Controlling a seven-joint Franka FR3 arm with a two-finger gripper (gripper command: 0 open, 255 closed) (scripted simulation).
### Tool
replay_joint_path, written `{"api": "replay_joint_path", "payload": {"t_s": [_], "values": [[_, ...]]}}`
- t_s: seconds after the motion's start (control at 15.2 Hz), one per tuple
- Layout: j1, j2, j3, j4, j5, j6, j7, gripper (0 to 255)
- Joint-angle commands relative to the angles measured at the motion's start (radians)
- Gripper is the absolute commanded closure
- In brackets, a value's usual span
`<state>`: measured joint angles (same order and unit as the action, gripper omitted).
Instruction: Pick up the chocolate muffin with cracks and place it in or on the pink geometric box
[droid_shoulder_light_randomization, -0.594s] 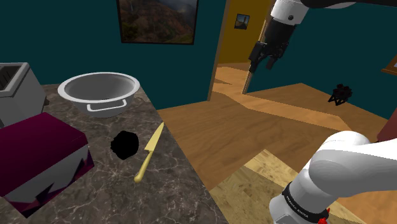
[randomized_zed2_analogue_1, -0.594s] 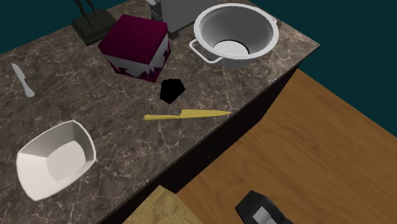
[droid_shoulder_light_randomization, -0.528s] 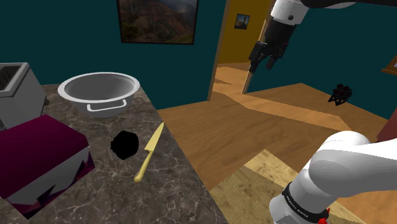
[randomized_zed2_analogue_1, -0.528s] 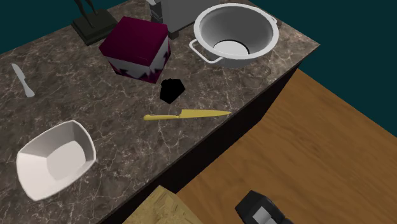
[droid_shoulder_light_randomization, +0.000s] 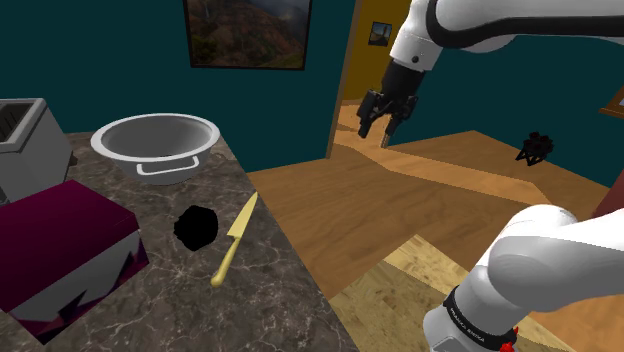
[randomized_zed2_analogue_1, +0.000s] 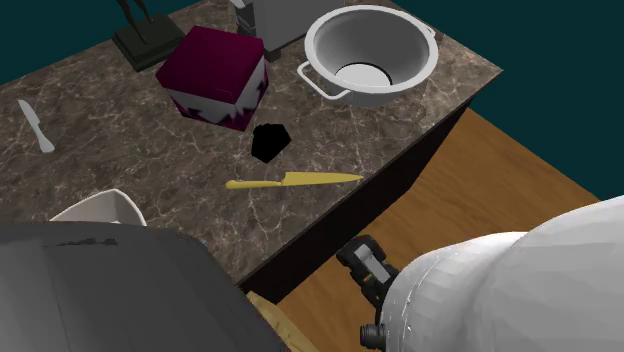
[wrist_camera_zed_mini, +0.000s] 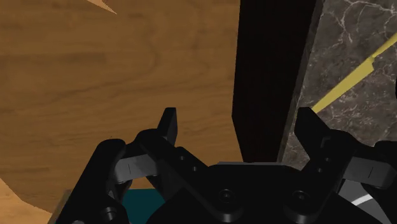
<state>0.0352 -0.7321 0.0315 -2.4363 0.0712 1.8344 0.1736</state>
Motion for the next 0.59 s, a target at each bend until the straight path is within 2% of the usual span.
{"api": "replay_joint_path", "payload": {"t_s": [0.0, 0.53], "values": [[0.016, 0.042, 0.007, -0.016, 0.046, 0.056, 0.022, 0], [0.097, 0.225, 0.038, -0.052, 0.24, 0.274, 0.072, 0]]}}
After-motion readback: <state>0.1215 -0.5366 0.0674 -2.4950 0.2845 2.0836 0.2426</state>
